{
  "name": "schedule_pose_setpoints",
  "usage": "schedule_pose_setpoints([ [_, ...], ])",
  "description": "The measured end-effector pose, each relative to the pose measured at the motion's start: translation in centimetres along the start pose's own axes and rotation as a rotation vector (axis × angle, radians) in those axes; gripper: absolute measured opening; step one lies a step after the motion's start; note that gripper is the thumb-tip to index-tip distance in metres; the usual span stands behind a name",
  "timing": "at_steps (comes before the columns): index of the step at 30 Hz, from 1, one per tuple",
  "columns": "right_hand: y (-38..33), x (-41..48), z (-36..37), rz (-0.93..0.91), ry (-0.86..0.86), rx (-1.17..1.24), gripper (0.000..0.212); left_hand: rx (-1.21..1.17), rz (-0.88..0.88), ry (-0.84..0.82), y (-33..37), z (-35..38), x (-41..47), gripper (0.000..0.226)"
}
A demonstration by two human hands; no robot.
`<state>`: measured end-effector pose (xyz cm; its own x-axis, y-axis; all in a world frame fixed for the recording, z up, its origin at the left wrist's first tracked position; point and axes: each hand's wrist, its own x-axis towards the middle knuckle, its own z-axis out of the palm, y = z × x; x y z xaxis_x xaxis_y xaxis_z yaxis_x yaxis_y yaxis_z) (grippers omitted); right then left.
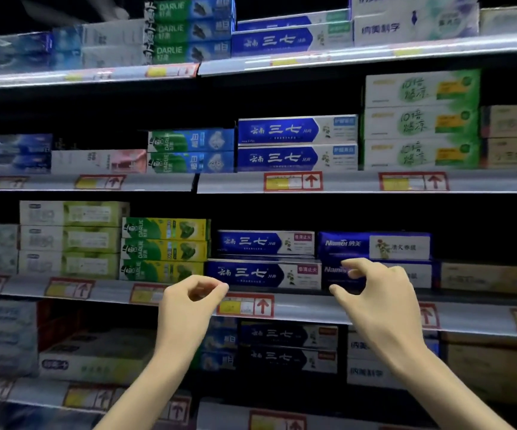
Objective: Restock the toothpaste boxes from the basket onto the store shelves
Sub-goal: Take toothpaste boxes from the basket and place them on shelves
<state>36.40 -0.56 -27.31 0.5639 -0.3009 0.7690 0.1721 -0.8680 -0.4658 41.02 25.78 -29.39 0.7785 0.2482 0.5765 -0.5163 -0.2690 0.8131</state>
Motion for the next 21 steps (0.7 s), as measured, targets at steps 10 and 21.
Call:
schedule_pose_setpoints([
  [10, 4.2, -11.3, -6.3, -0.056, -0.082, 0.089, 0.037, -0.135, -0.187, -0.258, -0.6, 0.8, -12.9, 0.013],
  [21, 14.3, -26.0, -4.4, 0.215, -0.477, 0.039, 0.028, -0.011, -0.389, -0.515, -11.5, 2.4, -28.2, 0.016],
])
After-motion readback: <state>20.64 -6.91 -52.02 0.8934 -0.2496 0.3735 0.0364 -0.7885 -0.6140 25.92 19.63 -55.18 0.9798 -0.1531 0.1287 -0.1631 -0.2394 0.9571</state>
